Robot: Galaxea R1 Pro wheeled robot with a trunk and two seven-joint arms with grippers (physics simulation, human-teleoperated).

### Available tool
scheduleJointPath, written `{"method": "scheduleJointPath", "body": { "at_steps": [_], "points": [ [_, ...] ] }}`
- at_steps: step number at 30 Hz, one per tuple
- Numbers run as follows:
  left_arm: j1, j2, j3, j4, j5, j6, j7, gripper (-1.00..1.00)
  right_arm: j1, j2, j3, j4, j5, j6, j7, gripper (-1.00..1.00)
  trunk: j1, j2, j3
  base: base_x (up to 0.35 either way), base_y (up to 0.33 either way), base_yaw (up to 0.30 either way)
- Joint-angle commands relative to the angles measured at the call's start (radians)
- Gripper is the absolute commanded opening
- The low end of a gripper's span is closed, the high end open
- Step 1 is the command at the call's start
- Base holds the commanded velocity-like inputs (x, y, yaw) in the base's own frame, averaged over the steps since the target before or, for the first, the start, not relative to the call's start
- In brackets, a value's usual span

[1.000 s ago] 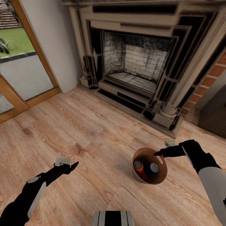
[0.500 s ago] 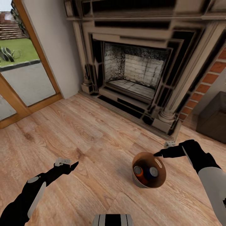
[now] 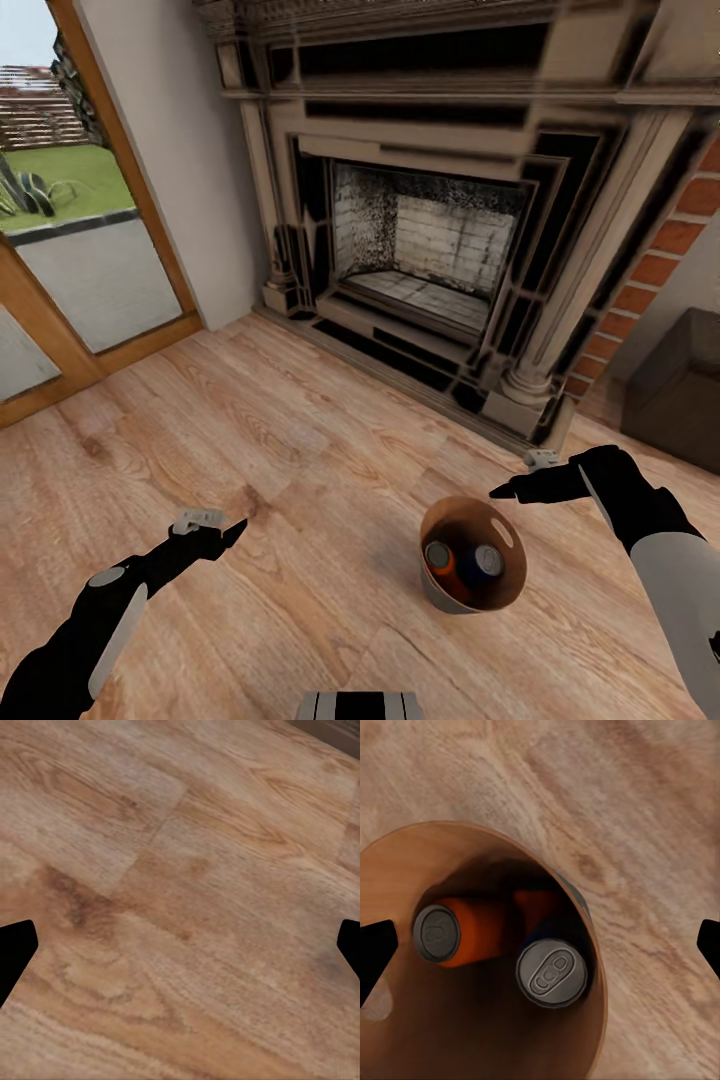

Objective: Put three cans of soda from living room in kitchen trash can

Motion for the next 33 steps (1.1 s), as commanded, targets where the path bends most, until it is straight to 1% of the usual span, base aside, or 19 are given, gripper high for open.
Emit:
{"method": "scheduleJointPath", "body": {
  "at_steps": [1, 6, 10, 26, 33],
  "points": [
    [0.0, 0.0, 0.0, 0.001, 0.0, -0.001, 0.002, 1.0, 0.0, 0.001, 0.0, 0.0, 0.0, 0.0, 0.0, 1.0, -0.004, 0.007, 0.003, 0.0, 0.0, 0.0],
    [0.0, 0.0, 0.0, 0.004, 0.001, -0.002, 0.01, 1.0, 0.0, 0.004, 0.0, 0.0, 0.0, 0.015, 0.0, 1.0, -0.023, 0.042, 0.019, 0.0, 0.0, 0.0],
    [-0.001, 0.0, 0.0, 0.034, 0.001, -0.005, 0.011, 1.0, 0.0, 0.005, 0.0, 0.0, 0.0, 0.039, 0.0, 1.0, -0.038, 0.07, 0.031, 0.0, 0.0, 0.0],
    [-0.001, 0.0, 0.0, 0.052, 0.0, -0.007, 0.014, 1.0, 0.0, 0.004, 0.0, -0.001, -0.001, 0.046, 0.0, 1.0, -0.1, 0.182, 0.082, 0.0, 0.0, 0.0],
    [-0.001, -0.001, 0.0, 0.052, 0.0, -0.008, 0.031, 1.0, 0.0, 0.006, 0.001, -0.001, -0.001, 0.046, 0.0, 1.0, -0.127, 0.231, 0.103, 0.0, 0.0, 0.0]
  ]
}}
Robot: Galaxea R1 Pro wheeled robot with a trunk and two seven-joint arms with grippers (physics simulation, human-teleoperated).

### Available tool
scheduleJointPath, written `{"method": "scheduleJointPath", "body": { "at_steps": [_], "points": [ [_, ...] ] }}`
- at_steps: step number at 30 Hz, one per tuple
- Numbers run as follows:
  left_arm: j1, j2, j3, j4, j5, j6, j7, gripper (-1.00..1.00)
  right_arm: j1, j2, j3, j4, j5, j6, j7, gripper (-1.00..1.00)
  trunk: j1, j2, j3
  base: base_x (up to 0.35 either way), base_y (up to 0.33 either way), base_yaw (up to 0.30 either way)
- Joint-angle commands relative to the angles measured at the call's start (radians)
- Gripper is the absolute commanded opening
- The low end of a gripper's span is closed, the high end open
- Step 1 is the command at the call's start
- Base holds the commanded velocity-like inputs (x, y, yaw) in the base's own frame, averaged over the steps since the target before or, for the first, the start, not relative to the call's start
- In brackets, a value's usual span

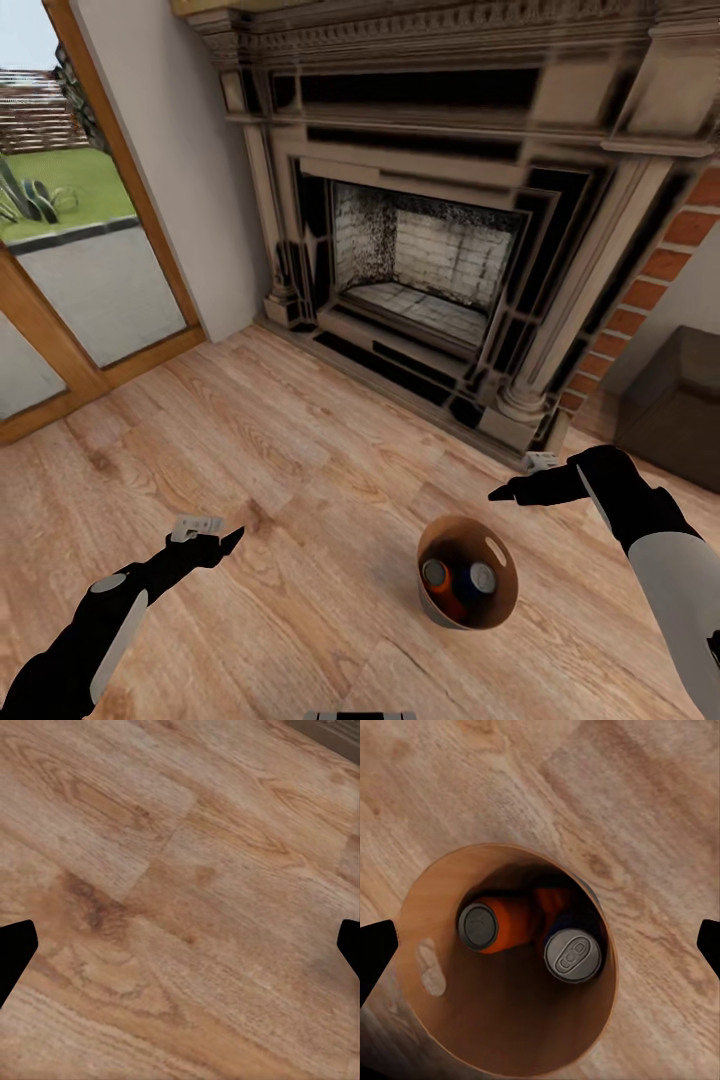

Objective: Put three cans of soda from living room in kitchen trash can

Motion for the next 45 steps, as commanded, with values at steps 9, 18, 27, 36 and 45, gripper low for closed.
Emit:
{"method": "scheduleJointPath", "body": {
  "at_steps": [9, 18, 27, 36, 45],
  "points": [
    [0.0, -0.003, 0.0, 0.001, 0.0, 0.0, 0.005, 1.0, 0.006, 0.001, 0.0, -0.002, 0.001, 0.001, 0.0, 1.0, -0.035, 0.063, 0.028, 0.0, 0.0, 0.0],
    [0.0, -0.006, 0.0, 0.05, 0.002, -0.005, 0.006, 1.0, 0.009, 0.004, 0.002, -0.002, 0.002, 0.001, 0.0, 1.0, -0.069, 0.126, 0.056, 0.0, 0.0, 0.0],
    [0.0, -0.006, 0.001, 0.084, 0.004, -0.017, 0.007, 1.0, 0.013, 0.005, 0.004, -0.002, 0.004, 0.001, -0.006, 1.0, -0.104, 0.189, 0.085, 0.0, 0.0, 0.0],
    [0.0, -0.006, 0.002, 0.088, 0.003, -0.019, 0.007, 1.0, 0.015, 0.007, 0.009, -0.002, 0.005, 0.001, -0.009, 1.0, -0.138, 0.252, 0.113, 0.0, 0.0, 0.0],
    [0.0, -0.008, 0.002, 0.089, 0.002, -0.021, 0.007, 1.0, 0.016, 0.007, 0.01, -0.002, 0.006, 0.001, -0.01, 1.0, -0.173, 0.315, 0.141, 0.0, 0.0, 0.0]
  ]
}}
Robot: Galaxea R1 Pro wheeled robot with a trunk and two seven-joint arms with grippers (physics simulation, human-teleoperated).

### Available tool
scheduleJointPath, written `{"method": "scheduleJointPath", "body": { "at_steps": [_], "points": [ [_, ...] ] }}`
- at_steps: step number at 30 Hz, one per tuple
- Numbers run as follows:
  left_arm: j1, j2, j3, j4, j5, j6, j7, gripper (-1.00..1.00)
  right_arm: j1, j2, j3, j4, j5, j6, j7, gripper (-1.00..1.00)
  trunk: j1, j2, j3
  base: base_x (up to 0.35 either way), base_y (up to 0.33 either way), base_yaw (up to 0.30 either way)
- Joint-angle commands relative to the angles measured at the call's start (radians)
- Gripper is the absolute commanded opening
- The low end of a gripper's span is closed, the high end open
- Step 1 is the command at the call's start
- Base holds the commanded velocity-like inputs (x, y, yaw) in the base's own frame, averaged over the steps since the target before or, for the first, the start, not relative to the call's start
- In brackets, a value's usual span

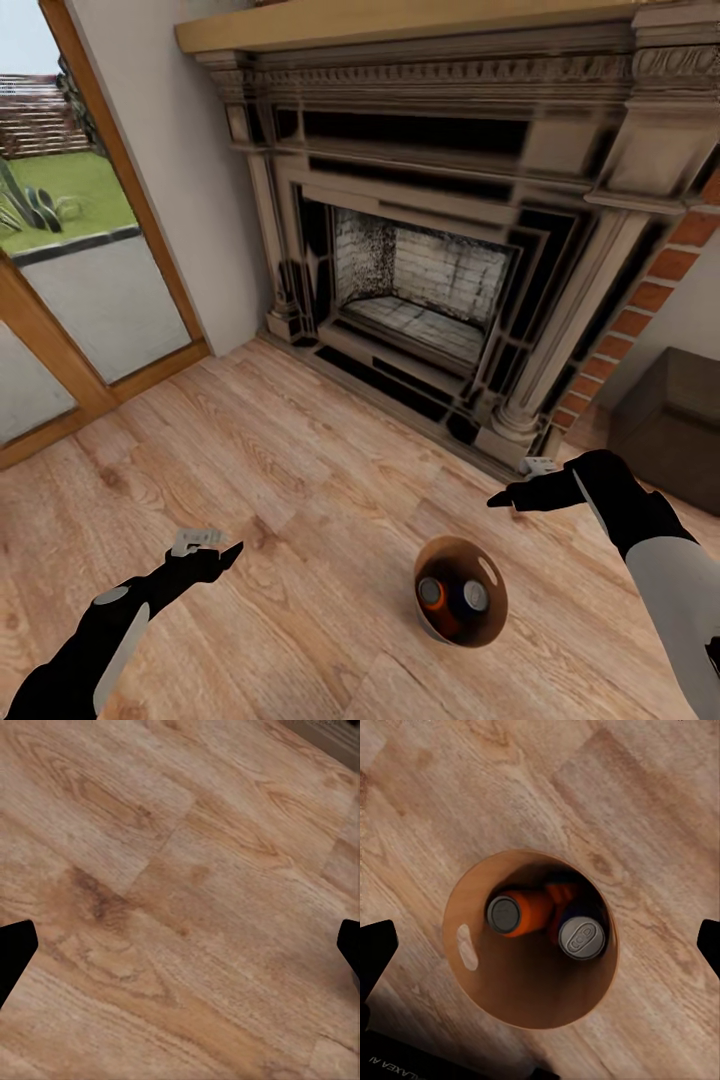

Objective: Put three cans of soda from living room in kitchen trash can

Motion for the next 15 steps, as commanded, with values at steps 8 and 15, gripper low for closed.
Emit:
{"method": "scheduleJointPath", "body": {
  "at_steps": [8, 15],
  "points": [
    [0.0, -0.001, 0.0, 0.0, -0.001, -0.002, 0.0, 1.0, 0.004, 0.0, 0.0, 0.0, 0.0, 0.0, -0.001, 1.0, -0.031, 0.056, 0.025, 0.0, 0.0, 0.0],
    [0.0, -0.003, 0.0, 0.0, -0.001, -0.002, 0.0, 1.0, 0.006, 0.004, 0.002, -0.001, 0.002, 0.001, -0.002, 1.0, -0.058, 0.105, 0.047, 0.0, 0.0, 0.0]
  ]
}}
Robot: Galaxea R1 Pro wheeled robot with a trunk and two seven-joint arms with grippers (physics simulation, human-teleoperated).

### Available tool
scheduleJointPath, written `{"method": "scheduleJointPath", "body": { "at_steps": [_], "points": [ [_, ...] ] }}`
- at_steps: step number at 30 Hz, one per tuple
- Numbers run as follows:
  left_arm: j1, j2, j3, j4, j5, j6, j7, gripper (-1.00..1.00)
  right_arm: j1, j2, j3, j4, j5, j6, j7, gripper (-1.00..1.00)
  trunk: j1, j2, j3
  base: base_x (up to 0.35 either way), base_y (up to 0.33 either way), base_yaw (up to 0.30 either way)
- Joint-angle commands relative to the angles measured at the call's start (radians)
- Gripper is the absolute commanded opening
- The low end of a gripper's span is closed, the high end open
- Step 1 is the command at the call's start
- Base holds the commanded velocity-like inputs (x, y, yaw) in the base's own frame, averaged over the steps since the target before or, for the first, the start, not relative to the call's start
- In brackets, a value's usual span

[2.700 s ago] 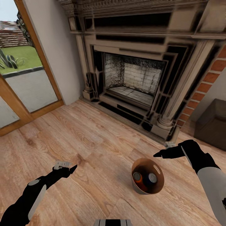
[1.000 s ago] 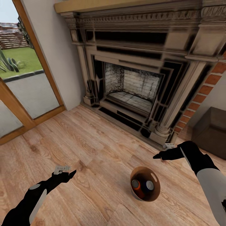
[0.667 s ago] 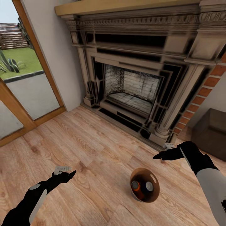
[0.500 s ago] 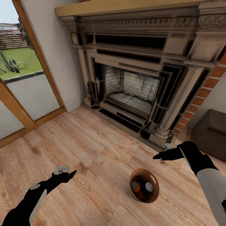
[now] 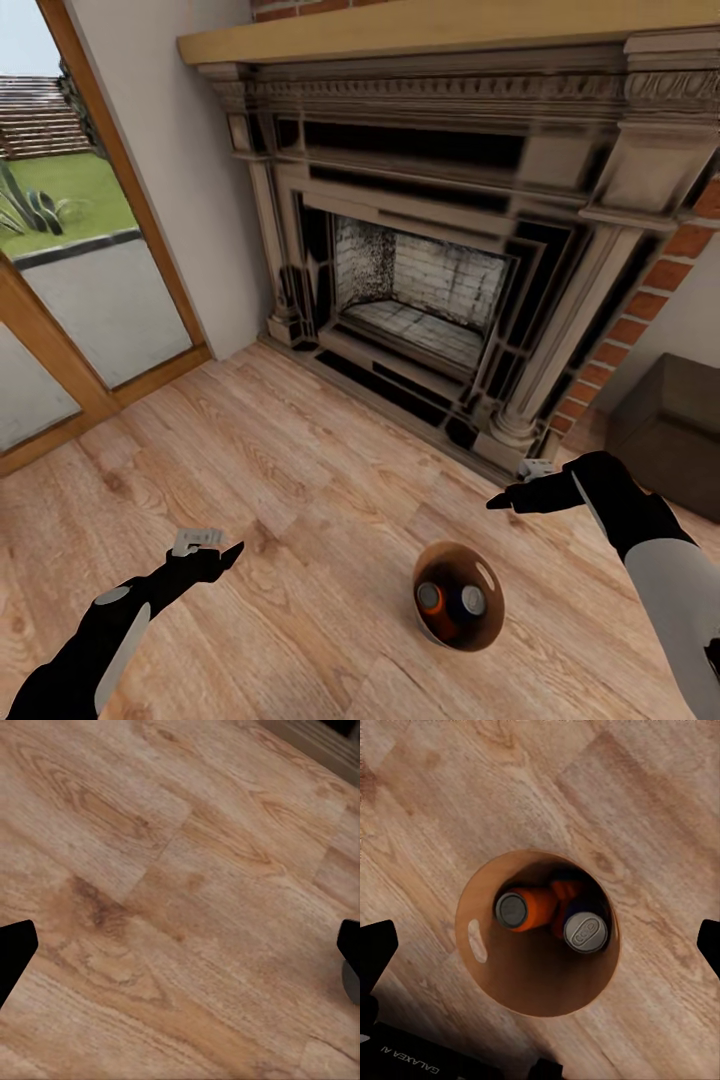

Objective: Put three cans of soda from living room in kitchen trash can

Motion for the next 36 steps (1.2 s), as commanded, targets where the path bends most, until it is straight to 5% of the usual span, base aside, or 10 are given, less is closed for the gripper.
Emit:
{"method": "scheduleJointPath", "body": {
  "at_steps": [1, 8, 18, 36],
  "points": [
    [0.0, 0.0, 0.0, 0.0, 0.0, 0.0, 0.0, 1.0, 0.0, 0.001, 0.0, 0.0, 0.001, 0.0, 0.0, 1.0, -0.004, 0.007, 0.003, 0.0, 0.0, 0.0],
    [0.0, 0.0, 0.0, 0.001, 0.0, 0.0, 0.0, 1.0, 0.004, 0.007, -0.003, -0.034, 0.001, 0.0, 0.0, 1.0, -0.031, 0.056, 0.025, 0.0, 0.0, 0.0],
    [-0.001, 0.0, 0.0, 0.036, 0.002, -0.005, 0.0, 1.0, 0.084, 0.009, -0.004, -0.165, -0.002, 0.026, 0.0, 1.0, -0.069, 0.126, 0.056, 0.0, 0.0, 0.0],
    [-0.001, 0.001, 0.001, 0.052, 0.003, -0.005, -0.002, 1.0, 0.122, 0.008, -0.004, -0.196, 0.001, 0.047, 0.001, 1.0, -0.138, 0.252, 0.113, 0.0, 0.0, 0.0]
  ]
}}
